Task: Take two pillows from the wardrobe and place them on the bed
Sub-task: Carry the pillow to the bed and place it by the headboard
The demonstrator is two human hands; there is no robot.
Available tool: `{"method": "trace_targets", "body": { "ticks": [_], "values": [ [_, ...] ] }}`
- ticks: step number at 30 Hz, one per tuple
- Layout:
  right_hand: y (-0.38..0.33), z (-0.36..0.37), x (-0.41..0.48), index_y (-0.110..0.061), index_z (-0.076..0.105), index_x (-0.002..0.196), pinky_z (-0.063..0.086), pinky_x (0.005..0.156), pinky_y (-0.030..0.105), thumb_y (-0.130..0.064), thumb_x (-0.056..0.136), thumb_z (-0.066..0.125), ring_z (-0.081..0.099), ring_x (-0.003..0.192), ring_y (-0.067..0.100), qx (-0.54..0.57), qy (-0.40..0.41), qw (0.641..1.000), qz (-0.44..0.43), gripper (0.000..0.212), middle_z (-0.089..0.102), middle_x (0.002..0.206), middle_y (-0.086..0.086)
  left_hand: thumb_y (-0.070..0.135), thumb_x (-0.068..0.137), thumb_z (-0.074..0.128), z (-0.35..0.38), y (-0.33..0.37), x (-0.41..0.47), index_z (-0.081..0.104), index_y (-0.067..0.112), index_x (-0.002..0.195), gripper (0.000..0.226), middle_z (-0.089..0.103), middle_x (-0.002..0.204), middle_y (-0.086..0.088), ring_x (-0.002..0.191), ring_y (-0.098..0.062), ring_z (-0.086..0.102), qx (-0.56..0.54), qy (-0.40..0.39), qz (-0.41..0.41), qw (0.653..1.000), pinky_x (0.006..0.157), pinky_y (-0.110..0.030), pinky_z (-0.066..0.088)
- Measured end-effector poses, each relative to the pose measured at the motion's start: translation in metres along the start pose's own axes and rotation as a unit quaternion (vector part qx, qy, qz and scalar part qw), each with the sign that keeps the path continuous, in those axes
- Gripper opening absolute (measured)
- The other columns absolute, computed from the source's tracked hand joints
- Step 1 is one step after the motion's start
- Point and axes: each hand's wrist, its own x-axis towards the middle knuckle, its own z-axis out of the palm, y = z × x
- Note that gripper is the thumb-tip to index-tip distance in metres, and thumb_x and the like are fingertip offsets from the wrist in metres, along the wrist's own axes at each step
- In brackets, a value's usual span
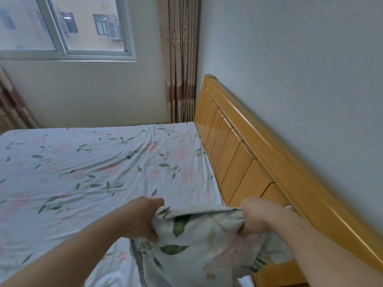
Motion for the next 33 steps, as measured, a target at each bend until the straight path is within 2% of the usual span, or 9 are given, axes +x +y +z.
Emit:
{"method": "trace_targets", "body": {
  "ticks": [2, 5, 11, 16, 20, 22, 25, 29, 33],
  "values": [
    [-0.005, -0.009, 0.016, -0.019, 0.048, 0.068, 0.039, 0.056, 0.03, -0.031, 0.086, 0.066, 0.046, 0.059, 0.017, -0.034, 0.0, 0.999, -0.012, 0.027, 0.049, 0.067, -0.001, 0.04, 0.063, 0.074, -0.001, -0.007, 0.016, 0.055, 0.032, 0.088, 0.032, 0.063, 0.089, 0.013, 0.085, -0.012, 0.06, 0.05, -0.027, -0.008, 0.998, 0.075, -0.031, 0.056],
    [-0.017, -0.036, 0.045, -0.018, 0.052, 0.073, 0.048, 0.063, 0.034, -0.011, 0.086, 0.057, 0.056, 0.067, 0.02, -0.069, 0.099, 0.993, -0.019, 0.016, 0.054, 0.075, 0.0, 0.024, 0.076, 0.059, -0.017, -0.02, 0.048, 0.055, 0.027, 0.082, 0.008, 0.063, 0.085, 0.007, 0.081, -0.018, 0.063, 0.114, 0.042, -0.044, 0.992, 0.07, -0.034, 0.057],
    [-0.014, -0.119, 0.104, -0.021, 0.061, 0.08, 0.038, 0.056, 0.028, -0.014, 0.088, 0.047, 0.056, 0.072, 0.024, -0.049, 0.306, 0.951, -0.019, 0.017, 0.059, 0.08, 0.0, 0.005, 0.078, 0.055, -0.103, -0.024, 0.111, 0.061, 0.017, 0.086, 0.015, 0.067, 0.091, -0.011, 0.085, -0.036, 0.065, 0.134, 0.322, -0.096, 0.932, 0.063, -0.034, 0.041],
    [0.001, -0.172, 0.119, -0.032, 0.061, 0.108, 0.053, 0.071, 0.039, -0.022, 0.092, 0.041, 0.061, 0.076, 0.034, 0.032, 0.504, 0.863, -0.027, 0.027, 0.062, 0.084, 0.004, -0.004, 0.075, 0.056, -0.174, -0.02, 0.133, 0.06, 0.006, 0.083, 0.014, 0.059, 0.08, -0.017, 0.063, -0.032, 0.047, 0.083, 0.522, -0.063, 0.847, 0.057, -0.036, 0.03],
    [0.014, -0.167, 0.114, -0.02, 0.061, 0.131, 0.042, 0.058, 0.033, -0.017, 0.096, 0.051, 0.062, 0.069, 0.034, -0.036, 0.577, 0.813, -0.068, 0.036, 0.068, 0.085, 0.012, -0.008, 0.068, 0.062, -0.156, -0.024, 0.14, 0.056, 0.004, 0.072, 0.013, 0.055, 0.07, -0.018, 0.064, -0.035, 0.05, 0.069, 0.588, -0.025, 0.805, 0.056, -0.034, 0.027],
    [0.022, -0.143, 0.124, -0.015, 0.061, 0.125, 0.04, 0.054, 0.032, -0.013, 0.09, 0.055, 0.051, 0.059, 0.027, -0.04, 0.564, 0.818, -0.102, 0.036, 0.068, 0.08, 0.01, -0.007, 0.068, 0.069, -0.119, -0.033, 0.15, 0.053, 0.006, 0.068, 0.02, 0.054, 0.066, -0.016, 0.063, -0.036, 0.053, 0.08, 0.567, -0.015, 0.82, 0.057, -0.035, 0.032],
    [0.03, -0.082, 0.151, -0.016, 0.048, 0.12, 0.04, 0.055, 0.033, -0.007, 0.088, 0.054, 0.051, 0.061, 0.028, -0.049, 0.466, 0.879, -0.089, 0.034, 0.067, 0.082, 0.007, -0.007, 0.063, 0.072, -0.039, -0.046, 0.165, 0.057, 0.009, 0.071, 0.023, 0.056, 0.067, -0.013, 0.065, -0.036, 0.057, 0.106, 0.469, -0.004, 0.877, 0.062, -0.039, 0.041],
    [0.033, 0.029, 0.203, -0.021, 0.057, 0.116, 0.044, 0.087, 0.041, -0.003, 0.09, 0.046, 0.064, 0.1, 0.036, -0.1, 0.282, 0.952, -0.062, 0.033, 0.07, 0.101, 0.01, -0.001, 0.071, 0.069, 0.1, -0.057, 0.184, 0.064, 0.012, 0.092, 0.025, 0.061, 0.087, -0.009, 0.086, -0.036, 0.062, 0.111, 0.256, -0.025, 0.96, 0.075, -0.043, 0.045],
    [0.036, 0.152, 0.264, -0.023, 0.066, 0.107, 0.037, 0.103, 0.046, -0.006, 0.092, 0.045, 0.064, 0.108, 0.029, -0.172, 0.088, 0.979, -0.063, 0.031, 0.071, 0.109, 0.005, 0.008, 0.084, 0.054, 0.218, -0.049, 0.201, 0.06, 0.019, 0.108, 0.027, 0.061, 0.105, -0.002, 0.103, -0.028, 0.059, 0.121, 0.066, -0.033, 0.99, 0.081, -0.038, 0.041]
  ]
}}
